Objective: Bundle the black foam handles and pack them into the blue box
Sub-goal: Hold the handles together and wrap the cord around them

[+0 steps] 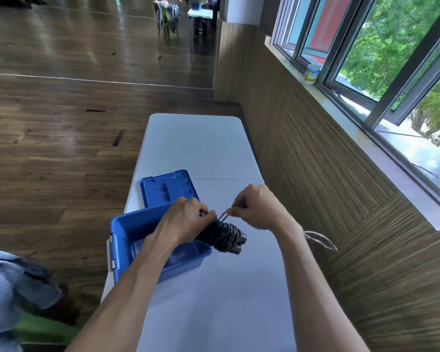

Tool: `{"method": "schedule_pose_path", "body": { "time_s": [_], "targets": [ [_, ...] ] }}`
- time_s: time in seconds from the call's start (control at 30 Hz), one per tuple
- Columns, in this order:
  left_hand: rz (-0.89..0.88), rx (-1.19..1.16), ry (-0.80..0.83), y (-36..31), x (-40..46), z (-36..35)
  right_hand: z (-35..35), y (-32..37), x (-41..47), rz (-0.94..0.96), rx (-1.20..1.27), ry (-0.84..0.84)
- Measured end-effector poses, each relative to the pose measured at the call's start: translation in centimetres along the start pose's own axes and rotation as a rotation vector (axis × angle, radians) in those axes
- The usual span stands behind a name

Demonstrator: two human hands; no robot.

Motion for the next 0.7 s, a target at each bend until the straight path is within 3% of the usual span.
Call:
{"method": "schedule_pose_path", "body": {
  "time_s": [0.13,0.33,0.4,0.5,0.7],
  "targets": [
    [0.069,0.065,-0.206,0.1,0.6,1.4,-2.3,2.1,-1.0,-0.017,0.065,-0.177],
    [0.143,-0.024,-0.46,1.3,0.5,2.9,-3.9,3.3,-3.0,-0.085,0.434,-0.368],
    [0.143,-0.078,-0.509,1.4,0.3,3.1,-4.7,3.1,-3.2,-0.151,0.676,-0.299],
    [0.133,-0.105,-0.572,1.8,0.1,3.9,-6.4,3.1,-3.5,-0.181,1.119,-0.061],
    [0.098,-0.275,-0.612,1.2,-0.2,4.6,-8.3,3.3,-3.8,-0.036,1.169,0.095]
  ]
}}
Point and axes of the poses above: each hand's wrist, its own x-axis towards the middle knuckle, its own z-axis out of the back of the hand, y = z × x, the point moved 6 cm from there along x, towards the middle knuckle, and after that the axes turned 8 degrees about -z, right-handed, at the moved point
